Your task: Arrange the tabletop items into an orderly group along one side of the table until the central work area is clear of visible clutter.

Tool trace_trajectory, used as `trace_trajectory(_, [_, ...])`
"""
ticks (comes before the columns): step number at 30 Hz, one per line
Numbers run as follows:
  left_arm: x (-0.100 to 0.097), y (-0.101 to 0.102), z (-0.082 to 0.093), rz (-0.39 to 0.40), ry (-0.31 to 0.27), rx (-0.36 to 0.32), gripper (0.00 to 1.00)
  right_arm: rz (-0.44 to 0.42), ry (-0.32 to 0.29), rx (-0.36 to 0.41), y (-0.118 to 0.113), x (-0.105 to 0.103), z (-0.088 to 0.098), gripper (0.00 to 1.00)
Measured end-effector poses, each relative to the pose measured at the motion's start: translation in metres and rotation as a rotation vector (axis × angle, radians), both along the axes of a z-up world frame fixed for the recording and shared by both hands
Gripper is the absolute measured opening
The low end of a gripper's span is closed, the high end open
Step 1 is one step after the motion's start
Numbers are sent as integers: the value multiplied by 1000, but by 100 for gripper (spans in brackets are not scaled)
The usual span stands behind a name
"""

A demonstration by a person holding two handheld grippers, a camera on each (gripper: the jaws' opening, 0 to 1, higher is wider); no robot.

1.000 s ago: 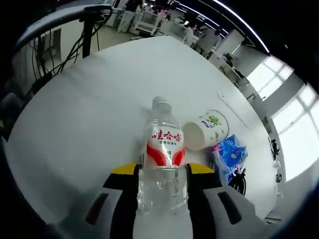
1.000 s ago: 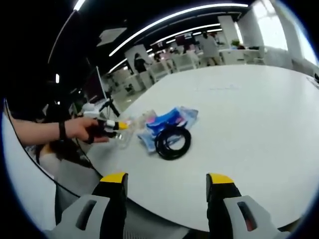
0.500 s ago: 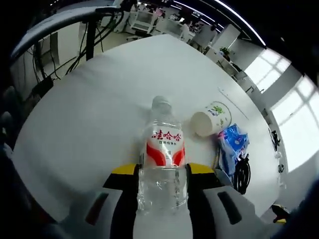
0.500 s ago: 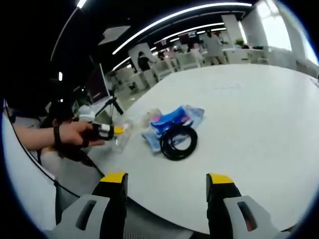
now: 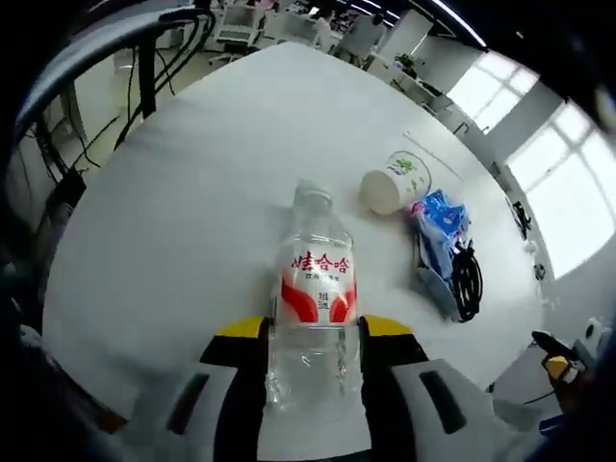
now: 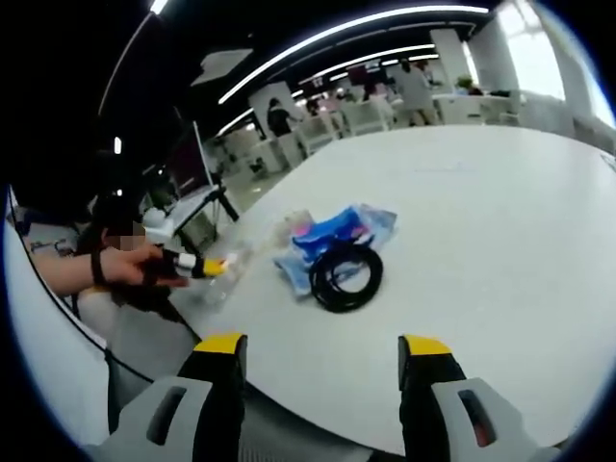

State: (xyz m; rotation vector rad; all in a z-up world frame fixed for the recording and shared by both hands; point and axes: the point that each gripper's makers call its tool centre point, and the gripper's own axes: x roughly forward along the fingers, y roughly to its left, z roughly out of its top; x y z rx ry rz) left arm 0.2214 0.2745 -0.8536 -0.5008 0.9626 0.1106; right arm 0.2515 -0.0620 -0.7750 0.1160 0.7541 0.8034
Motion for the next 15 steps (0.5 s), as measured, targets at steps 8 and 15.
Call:
trace_trajectory(8, [-19, -9, 5, -173, 59, 93, 34, 20, -8, -3, 9, -2, 3, 65])
trace_trajectory(15, [-17, -1, -2, -247, 84, 117, 34, 37, -2, -12, 10, -2, 2, 65])
